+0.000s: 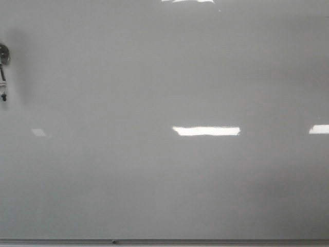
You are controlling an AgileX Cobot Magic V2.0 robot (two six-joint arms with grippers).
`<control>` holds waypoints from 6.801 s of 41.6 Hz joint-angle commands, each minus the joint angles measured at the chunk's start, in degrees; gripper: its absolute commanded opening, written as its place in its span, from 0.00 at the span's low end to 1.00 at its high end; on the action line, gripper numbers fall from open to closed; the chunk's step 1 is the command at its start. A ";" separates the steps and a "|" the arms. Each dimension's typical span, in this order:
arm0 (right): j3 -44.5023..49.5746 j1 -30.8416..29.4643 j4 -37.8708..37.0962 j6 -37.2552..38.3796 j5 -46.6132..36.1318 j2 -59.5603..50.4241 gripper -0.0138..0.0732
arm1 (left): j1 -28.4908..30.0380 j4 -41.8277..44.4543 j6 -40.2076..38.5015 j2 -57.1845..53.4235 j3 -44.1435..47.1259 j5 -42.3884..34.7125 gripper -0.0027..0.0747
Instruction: Write number 5 on whiteboard
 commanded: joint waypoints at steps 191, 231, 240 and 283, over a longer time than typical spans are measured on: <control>-23.85 32.49 24.84 -53.06 15.90 27.14 0.08 | -42.92 -5.60 29.44 44.93 -32.01 20.46 0.75; -1.58 25.51 6.73 -3.12 -21.67 14.72 0.08 | -21.36 -5.90 17.00 17.47 -12.73 8.61 0.75; -1.58 22.48 6.73 -3.12 -21.43 16.33 0.08 | -21.36 -5.98 17.00 17.47 -12.73 8.22 0.75; -10.71 22.67 5.79 -7.17 -21.77 35.18 0.08 | -21.36 -5.98 17.00 17.47 -12.73 7.28 0.75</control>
